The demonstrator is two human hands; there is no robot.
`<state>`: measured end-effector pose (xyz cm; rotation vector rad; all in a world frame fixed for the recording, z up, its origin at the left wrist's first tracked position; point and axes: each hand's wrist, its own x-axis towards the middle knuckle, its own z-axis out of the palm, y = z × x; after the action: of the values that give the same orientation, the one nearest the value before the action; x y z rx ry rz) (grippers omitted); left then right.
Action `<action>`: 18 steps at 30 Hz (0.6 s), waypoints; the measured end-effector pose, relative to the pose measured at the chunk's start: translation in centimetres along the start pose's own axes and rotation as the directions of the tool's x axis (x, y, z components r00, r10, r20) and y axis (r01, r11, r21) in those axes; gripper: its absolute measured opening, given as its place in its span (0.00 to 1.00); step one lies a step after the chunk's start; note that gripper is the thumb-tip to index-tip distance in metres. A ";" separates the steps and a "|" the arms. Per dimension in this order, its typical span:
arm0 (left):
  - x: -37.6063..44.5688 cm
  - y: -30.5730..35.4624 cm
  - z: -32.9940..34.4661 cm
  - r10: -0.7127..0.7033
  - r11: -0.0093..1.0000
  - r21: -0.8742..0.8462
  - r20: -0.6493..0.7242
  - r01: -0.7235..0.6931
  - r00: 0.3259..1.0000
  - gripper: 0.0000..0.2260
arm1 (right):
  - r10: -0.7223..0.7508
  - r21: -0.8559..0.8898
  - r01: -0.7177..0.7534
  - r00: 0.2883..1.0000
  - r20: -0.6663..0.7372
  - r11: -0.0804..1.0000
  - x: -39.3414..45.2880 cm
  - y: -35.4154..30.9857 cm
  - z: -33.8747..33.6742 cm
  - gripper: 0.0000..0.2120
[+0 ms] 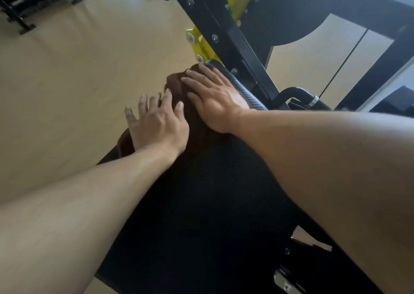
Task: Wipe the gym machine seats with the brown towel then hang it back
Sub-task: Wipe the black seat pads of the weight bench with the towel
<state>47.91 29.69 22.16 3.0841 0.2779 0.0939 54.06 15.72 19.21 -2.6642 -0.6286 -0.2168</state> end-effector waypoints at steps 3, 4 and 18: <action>1.8 1.5 0.8 -0.029 0.998 -0.060 0.027 0.031 0.999 0.24 | 0.043 0.026 -0.042 0.999 -0.015 0.999 0.2 2.5 -0.1 0.25; 2.3 1.9 0.9 -0.051 0.995 -0.085 0.037 0.054 0.998 0.24 | 0.044 0.035 -0.044 0.999 -0.022 0.998 0.3 2.7 -0.1 0.25; 6.4 4.8 1.2 0.017 0.993 -0.120 0.009 -0.015 1.000 0.22 | 0.160 0.219 -0.145 0.986 -0.049 0.965 1.2 4.8 -0.7 0.22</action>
<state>55.13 26.05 21.53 2.9672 0.2379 0.0923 57.32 11.97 18.51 -2.4710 -0.3986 -0.1822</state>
